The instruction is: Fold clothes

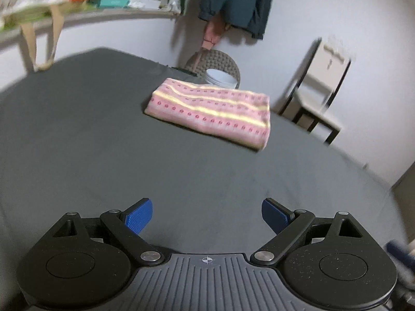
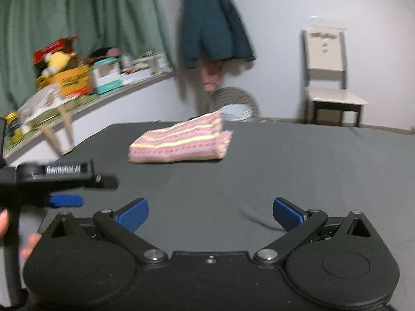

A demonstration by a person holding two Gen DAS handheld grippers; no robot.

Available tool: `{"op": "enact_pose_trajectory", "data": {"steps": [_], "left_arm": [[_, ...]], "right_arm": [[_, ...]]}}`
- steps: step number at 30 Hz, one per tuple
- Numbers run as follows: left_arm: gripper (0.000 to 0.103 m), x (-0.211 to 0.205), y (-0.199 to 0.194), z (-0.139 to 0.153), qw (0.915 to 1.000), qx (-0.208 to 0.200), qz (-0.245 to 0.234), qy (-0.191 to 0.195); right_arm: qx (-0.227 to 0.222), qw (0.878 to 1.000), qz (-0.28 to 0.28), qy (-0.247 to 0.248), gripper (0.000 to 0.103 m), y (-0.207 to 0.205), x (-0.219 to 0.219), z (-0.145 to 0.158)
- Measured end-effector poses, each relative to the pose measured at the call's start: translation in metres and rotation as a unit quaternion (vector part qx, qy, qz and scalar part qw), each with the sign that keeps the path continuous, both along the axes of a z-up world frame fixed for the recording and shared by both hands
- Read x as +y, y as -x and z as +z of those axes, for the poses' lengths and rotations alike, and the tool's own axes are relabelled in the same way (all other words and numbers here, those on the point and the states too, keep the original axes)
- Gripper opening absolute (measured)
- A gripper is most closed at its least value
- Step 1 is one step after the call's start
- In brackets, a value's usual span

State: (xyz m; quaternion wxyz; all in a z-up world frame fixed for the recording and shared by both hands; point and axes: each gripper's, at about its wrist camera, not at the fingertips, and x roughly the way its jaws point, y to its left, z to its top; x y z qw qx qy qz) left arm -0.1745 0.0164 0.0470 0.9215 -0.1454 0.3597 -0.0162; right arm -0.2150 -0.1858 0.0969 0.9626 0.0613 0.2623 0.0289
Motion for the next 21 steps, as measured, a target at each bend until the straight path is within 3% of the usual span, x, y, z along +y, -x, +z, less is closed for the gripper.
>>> {"op": "enact_pose_trajectory", "data": {"steps": [4,7,15,21], "left_arm": [[0.092,-0.019,0.003,0.001,0.9985,0.001,-0.011,-0.053],[0.092,-0.029,0.002,0.005,0.9958,0.009,-0.011,-0.091],[0.092,-0.032,0.011,0.011,0.9961,0.004,-0.009,-0.087],[0.092,-0.044,0.019,0.016,0.9925,-0.012,-0.023,-0.119]], "right_arm": [[0.008,0.999,-0.031,0.043,0.103,0.005,0.002,-0.007],[0.027,0.999,-0.027,0.035,0.103,0.004,-0.001,-0.013],[-0.010,0.997,-0.022,0.067,0.103,0.021,0.000,-0.034],[-0.005,0.997,-0.010,0.074,0.103,0.018,0.001,-0.053]]}}
